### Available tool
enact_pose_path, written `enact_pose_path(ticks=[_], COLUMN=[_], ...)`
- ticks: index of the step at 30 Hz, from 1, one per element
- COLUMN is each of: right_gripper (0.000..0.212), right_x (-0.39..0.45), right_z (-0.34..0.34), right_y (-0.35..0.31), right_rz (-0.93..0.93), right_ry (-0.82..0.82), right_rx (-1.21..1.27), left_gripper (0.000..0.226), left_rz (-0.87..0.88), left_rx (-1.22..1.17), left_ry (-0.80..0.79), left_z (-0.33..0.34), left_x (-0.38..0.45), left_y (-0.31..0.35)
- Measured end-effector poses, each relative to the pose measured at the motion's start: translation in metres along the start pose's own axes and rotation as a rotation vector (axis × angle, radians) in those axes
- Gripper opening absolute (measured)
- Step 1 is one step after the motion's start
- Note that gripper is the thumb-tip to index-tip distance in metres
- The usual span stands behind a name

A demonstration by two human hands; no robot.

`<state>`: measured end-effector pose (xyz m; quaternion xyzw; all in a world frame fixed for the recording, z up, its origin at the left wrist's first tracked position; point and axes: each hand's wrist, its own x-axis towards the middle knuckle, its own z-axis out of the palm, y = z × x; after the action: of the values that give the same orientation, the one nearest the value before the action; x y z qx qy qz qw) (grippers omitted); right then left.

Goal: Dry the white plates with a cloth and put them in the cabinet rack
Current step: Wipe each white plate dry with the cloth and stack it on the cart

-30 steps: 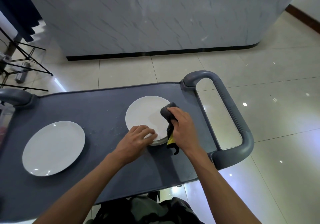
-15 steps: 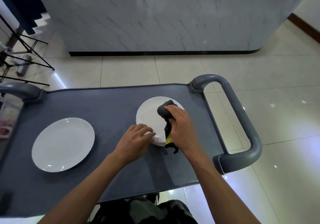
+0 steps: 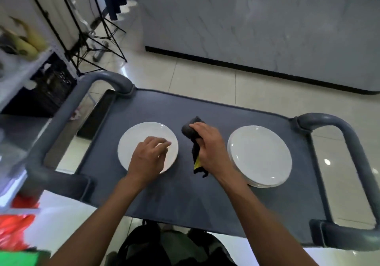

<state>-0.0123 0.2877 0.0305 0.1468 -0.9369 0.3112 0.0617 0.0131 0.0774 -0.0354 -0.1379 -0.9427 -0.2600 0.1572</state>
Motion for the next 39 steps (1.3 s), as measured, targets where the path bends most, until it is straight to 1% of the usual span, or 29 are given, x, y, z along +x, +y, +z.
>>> enact_pose_path(ticks=[3, 7, 8, 10, 13, 14, 16, 19, 22, 25, 31, 36, 39], right_gripper=[0.049, 0.052, 0.052, 0.052, 0.049, 0.049, 0.048, 0.047, 0.045, 0.053, 0.075, 0.084, 0.083], right_x=[0.013, 0.029, 0.032, 0.039, 0.046, 0.047, 0.047, 0.043, 0.036, 0.031, 0.015, 0.014, 0.017], right_z=[0.036, 0.081, 0.091, 0.11, 0.136, 0.144, 0.156, 0.166, 0.172, 0.175, 0.183, 0.187, 0.186], right_y=[-0.028, -0.059, -0.066, -0.077, -0.088, -0.089, -0.088, -0.084, -0.077, -0.075, -0.075, -0.069, -0.066], right_rz=[-0.039, -0.073, -0.074, -0.054, 0.006, 0.019, 0.039, 0.075, 0.06, 0.05, 0.119, 0.151, 0.172], right_ry=[-0.098, -0.205, -0.214, -0.216, -0.223, -0.229, -0.252, -0.284, -0.323, -0.377, -0.407, -0.425, -0.417], right_rx=[0.013, 0.032, 0.039, 0.073, 0.124, 0.127, 0.11, 0.046, -0.123, -0.144, -0.143, -0.089, -0.057], left_gripper=[0.026, 0.028, 0.029, 0.023, 0.009, 0.007, 0.01, 0.021, 0.02, 0.024, 0.03, 0.026, 0.021], left_rz=[-0.225, -0.63, -0.71, -0.804, -0.861, -0.872, -0.885, -0.892, -0.877, -0.905, -0.958, -1.015, -1.036], left_rx=[-0.021, -0.127, -0.153, -0.193, -0.247, -0.259, -0.274, -0.251, -0.198, -0.176, -0.173, -0.24, -0.295], left_ry=[0.045, 0.04, 0.031, 0.012, -0.026, -0.033, -0.049, -0.067, -0.065, -0.077, -0.123, -0.154, -0.195], left_z=[-0.017, -0.03, -0.032, -0.034, -0.036, -0.036, -0.034, -0.03, -0.026, -0.022, -0.017, -0.016, -0.017], left_x=[-0.019, -0.043, -0.046, -0.051, -0.051, -0.05, -0.049, -0.048, -0.047, -0.043, -0.037, -0.032, -0.029], left_y=[-0.037, -0.076, -0.085, -0.098, -0.105, -0.107, -0.108, -0.11, -0.111, -0.111, -0.112, -0.117, -0.119])
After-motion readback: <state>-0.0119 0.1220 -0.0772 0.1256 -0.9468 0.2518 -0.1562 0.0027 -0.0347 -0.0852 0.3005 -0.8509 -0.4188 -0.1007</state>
